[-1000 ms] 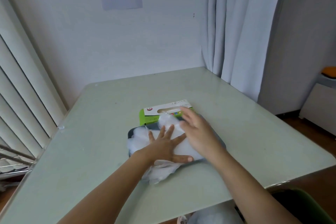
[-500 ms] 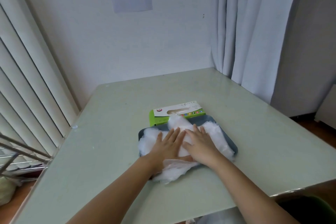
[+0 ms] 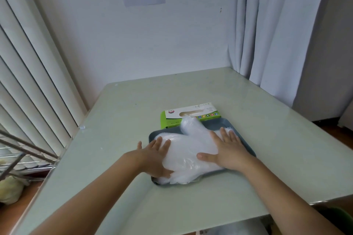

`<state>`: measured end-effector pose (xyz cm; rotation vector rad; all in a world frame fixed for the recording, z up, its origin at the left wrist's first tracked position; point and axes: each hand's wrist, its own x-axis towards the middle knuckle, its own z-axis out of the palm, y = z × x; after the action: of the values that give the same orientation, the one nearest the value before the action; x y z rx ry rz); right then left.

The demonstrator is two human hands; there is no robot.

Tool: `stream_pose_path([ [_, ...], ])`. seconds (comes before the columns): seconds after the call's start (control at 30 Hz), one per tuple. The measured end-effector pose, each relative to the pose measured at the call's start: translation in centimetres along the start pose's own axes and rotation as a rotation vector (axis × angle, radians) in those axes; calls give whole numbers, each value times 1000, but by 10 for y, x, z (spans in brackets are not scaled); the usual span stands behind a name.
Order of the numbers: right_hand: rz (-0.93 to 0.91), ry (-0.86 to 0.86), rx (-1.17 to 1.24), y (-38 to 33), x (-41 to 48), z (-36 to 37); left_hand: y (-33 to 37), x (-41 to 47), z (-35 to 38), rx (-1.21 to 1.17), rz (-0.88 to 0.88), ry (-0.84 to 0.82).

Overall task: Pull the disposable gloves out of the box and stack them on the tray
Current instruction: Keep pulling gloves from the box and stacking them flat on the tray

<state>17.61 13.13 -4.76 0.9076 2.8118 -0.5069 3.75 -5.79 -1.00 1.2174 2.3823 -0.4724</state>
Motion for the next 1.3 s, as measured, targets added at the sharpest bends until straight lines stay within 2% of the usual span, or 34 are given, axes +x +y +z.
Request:
stream_pose_path([
  [0.13,-42,-58,7,6,2,-21,-9,-1,-14,-26,11,-60],
  [0.23,-56,-61,-59,4,9,-57,-16,-4,-38,-101,13,-29],
  [0.47,-145,206,-71,-28,52,-109,-32,30,-70,-491,11,423],
  [0.6,-314,214,-41,-38,101,-111,-39,66,-74,-603,-11,497],
  [0.73,-517,92,-84,-42,136,-96,-44,93,-75,-687,17,500],
  [0.87,-640,22,-145,-37,158,-79,-41,110,-66,-621,134,347],
  [0.93,-672,44,-136,-34,168,-73,-40,118,-59,-645,158,305],
  [1.1,-725,138,9,-27,179,-63,-41,129,-46,-668,206,297],
  [1.3,-658,180,415,-17,174,-58,-41,132,-41,-662,224,316],
])
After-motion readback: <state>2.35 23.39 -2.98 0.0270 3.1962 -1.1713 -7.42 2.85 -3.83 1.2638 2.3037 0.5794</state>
